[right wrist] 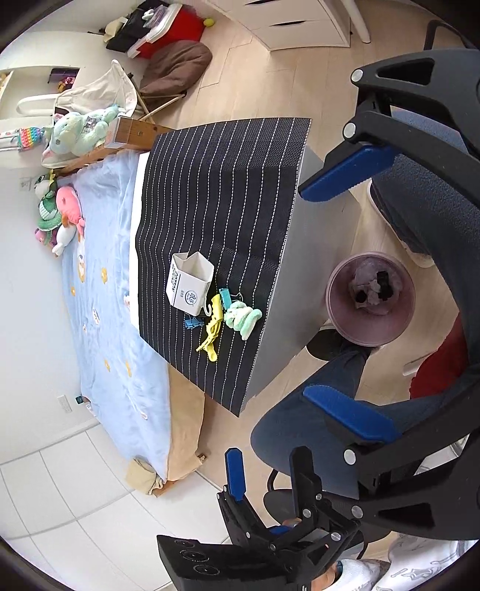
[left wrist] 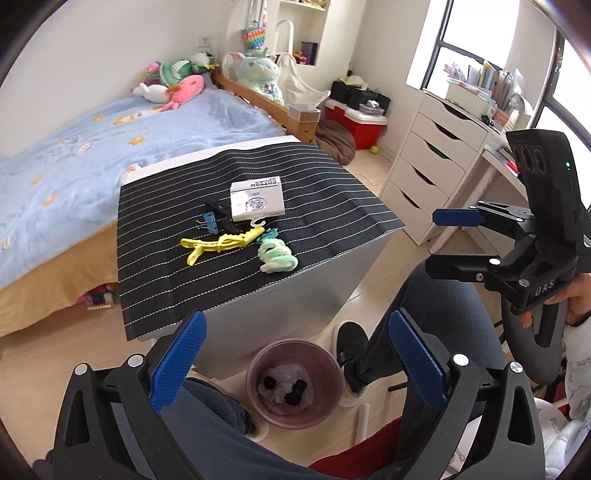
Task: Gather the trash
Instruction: 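Move the left tool toward the white socks box and green hair ties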
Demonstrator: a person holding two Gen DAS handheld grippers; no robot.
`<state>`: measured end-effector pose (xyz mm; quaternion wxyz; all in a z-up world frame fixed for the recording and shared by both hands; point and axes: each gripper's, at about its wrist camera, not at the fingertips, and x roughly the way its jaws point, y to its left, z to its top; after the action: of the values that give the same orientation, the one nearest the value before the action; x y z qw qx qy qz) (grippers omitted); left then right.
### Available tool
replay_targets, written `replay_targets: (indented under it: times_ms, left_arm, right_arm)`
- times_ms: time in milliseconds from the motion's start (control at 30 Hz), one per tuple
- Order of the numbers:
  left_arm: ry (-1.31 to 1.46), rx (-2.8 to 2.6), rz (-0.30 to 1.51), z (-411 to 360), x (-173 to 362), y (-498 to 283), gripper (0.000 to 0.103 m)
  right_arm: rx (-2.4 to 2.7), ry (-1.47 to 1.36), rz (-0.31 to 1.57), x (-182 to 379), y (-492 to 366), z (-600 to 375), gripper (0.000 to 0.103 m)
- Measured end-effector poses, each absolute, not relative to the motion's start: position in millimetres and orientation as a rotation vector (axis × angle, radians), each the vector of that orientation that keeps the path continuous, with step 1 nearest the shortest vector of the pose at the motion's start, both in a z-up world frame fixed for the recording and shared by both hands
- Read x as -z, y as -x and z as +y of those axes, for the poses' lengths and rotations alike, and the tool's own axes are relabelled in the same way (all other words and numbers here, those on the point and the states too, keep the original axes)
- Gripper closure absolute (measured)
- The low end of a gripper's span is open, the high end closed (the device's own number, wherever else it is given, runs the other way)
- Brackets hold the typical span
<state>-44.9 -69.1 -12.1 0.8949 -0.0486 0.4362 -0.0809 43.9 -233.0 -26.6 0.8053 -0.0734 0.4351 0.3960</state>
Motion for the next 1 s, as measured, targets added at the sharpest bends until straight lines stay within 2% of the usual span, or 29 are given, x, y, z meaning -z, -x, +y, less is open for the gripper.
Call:
replay_targets:
  times_ms: [467, 1000]
  left_arm:
    - [0.155, 0.126, 0.925, -59.6, 14.9, 35.4, 0.008]
    - [0.211, 0.118, 0.941, -45.4, 15.1, -13.4, 0.008]
  right_arm:
    - [-0.835, 0.162, 0.922, 26.4, -47.3, -229.5, 0.004]
    - [-0.757, 0.157, 0.916, 15.3, -82.9, -224.3, 0.004]
